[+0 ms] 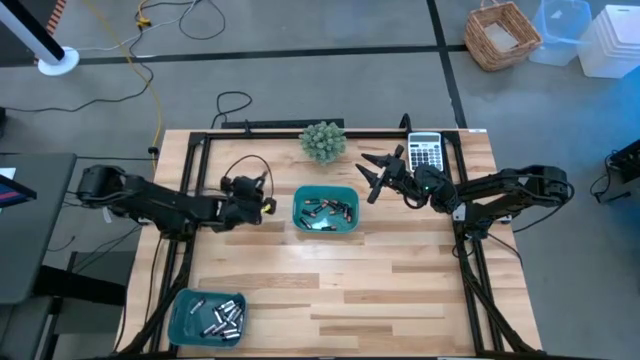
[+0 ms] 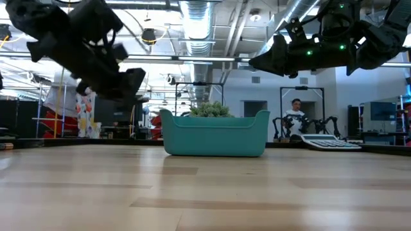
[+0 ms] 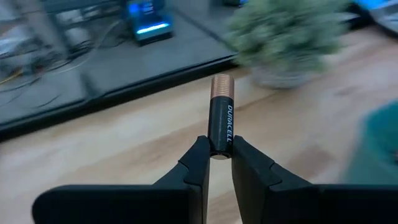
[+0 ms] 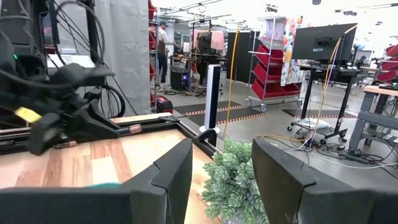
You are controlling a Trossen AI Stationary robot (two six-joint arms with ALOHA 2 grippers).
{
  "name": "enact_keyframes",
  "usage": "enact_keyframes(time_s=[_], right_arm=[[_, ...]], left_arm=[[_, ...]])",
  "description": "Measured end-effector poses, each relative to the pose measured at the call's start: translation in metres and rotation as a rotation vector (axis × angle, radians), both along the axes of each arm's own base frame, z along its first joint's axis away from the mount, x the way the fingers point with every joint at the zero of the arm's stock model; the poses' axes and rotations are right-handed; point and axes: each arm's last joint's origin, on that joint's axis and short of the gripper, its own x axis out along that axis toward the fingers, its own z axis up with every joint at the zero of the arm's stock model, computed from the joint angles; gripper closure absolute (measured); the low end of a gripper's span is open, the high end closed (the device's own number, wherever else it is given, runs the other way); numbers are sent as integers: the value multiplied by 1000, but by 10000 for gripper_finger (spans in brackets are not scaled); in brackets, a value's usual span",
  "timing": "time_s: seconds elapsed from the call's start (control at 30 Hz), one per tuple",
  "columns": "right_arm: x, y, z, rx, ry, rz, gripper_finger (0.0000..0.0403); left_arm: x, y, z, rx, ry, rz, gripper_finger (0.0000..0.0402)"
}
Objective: Sort batteries
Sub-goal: Put the black battery into the green bin
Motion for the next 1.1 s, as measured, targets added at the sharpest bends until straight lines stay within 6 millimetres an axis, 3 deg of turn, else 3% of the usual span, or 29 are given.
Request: enact_keyframes(time_s=[0.47,0.7,1.1], right_arm=[[0,0,0,-1,0,0,222],[0,0,0,-1,0,0,222],[0,0,0,-1,-3,0,222]], left_arm=[[25,-18,27,18,-82,-554,360],[29,-14,27,-35,-86,-686,360],[69,-2,20,-60,5,-827,359]])
